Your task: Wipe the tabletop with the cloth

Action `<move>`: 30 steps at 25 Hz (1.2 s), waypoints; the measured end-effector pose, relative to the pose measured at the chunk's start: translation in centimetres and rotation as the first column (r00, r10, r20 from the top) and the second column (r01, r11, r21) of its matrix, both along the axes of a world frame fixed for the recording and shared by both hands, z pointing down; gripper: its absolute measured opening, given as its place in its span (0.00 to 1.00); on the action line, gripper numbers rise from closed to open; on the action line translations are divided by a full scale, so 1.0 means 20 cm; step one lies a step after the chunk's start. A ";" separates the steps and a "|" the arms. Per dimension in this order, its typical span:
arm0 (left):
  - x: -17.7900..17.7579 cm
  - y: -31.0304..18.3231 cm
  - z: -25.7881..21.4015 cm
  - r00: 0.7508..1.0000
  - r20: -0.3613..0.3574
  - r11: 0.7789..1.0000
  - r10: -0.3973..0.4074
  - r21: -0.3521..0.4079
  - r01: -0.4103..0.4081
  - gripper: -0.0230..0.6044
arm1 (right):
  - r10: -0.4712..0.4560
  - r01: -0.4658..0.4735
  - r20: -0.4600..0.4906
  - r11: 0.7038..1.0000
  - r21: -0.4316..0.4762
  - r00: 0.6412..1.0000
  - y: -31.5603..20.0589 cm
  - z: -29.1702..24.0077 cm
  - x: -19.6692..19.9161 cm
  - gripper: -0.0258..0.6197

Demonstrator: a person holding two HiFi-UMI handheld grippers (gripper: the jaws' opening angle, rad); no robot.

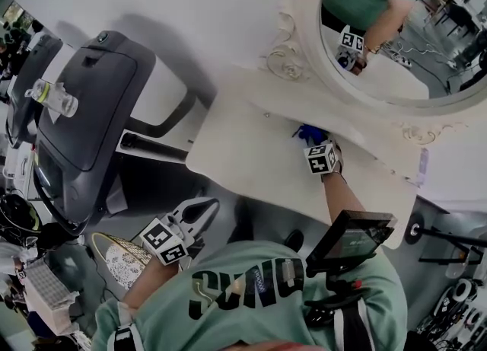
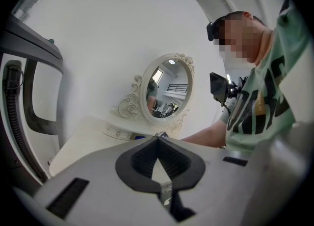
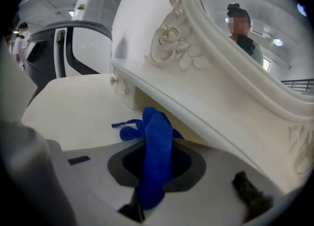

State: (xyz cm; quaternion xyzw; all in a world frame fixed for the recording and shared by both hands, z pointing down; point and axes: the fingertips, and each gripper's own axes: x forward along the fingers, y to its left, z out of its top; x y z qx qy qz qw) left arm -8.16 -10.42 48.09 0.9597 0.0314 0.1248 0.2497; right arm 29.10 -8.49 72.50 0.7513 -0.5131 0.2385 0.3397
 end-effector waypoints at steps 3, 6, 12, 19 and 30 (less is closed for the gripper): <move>-0.01 -0.02 0.00 1.000 0.003 1.000 -0.006 0.004 0.006 0.05 | 0.049 -0.049 0.015 0.999 -0.005 0.999 0.00 0.03 0.04 0.14; -0.02 -0.05 0.00 1.000 0.002 1.000 -0.014 0.006 0.014 0.05 | -0.024 0.023 -0.013 0.999 -0.040 1.000 0.00 0.03 -0.03 0.13; 0.03 -0.03 -0.01 1.000 -0.016 1.000 0.002 0.000 -0.002 0.05 | -0.386 0.388 0.057 0.920 -0.046 0.921 0.25 0.01 -0.80 0.13; 0.11 0.02 -0.02 0.999 -0.021 0.999 0.036 0.003 -0.036 0.05 | -0.570 0.576 0.157 0.817 0.011 0.806 0.53 0.01 -1.40 0.13; 0.13 0.06 -0.01 0.999 -0.005 0.999 0.045 0.007 -0.045 0.05 | -0.036 0.031 0.069 0.997 0.070 0.997 0.25 -0.03 -0.13 0.14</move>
